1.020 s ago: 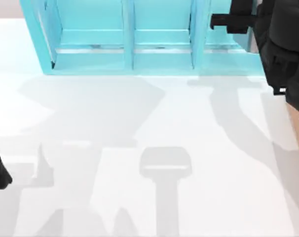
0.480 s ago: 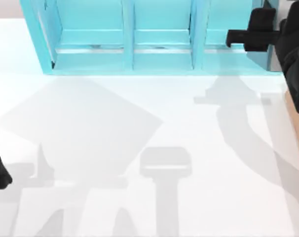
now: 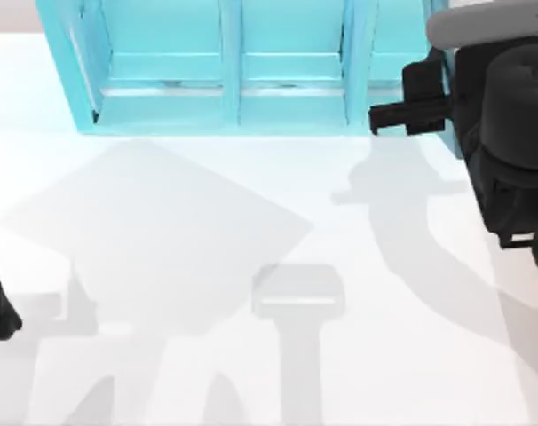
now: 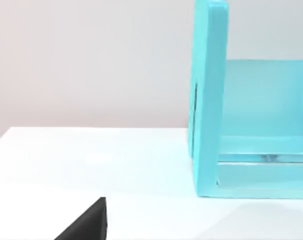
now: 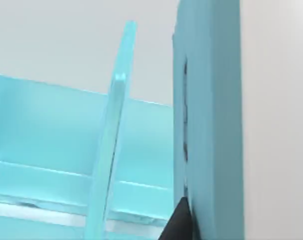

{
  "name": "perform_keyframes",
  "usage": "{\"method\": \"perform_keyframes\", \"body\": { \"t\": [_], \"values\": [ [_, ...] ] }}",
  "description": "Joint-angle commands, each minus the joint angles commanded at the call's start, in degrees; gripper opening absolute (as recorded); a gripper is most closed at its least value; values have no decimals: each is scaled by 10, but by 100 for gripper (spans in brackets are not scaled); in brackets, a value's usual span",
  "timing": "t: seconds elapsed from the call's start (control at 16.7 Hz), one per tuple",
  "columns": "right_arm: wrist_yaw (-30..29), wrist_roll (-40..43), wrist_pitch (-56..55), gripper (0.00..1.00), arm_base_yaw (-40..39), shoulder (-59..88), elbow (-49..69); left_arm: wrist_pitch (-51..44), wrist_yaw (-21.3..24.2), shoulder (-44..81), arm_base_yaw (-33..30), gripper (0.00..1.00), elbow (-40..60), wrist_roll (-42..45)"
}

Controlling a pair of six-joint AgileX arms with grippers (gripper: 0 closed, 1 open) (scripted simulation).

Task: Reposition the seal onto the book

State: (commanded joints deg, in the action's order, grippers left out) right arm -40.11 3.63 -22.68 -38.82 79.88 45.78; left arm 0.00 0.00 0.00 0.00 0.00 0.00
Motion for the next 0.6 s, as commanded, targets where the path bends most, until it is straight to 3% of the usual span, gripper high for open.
{"method": "perform_keyframes", "body": {
  "t": [0.6],
  "values": [
    [-98,494,-111,0,-171,136,-87,0,0,0,0,100,0,0]
  ]
}}
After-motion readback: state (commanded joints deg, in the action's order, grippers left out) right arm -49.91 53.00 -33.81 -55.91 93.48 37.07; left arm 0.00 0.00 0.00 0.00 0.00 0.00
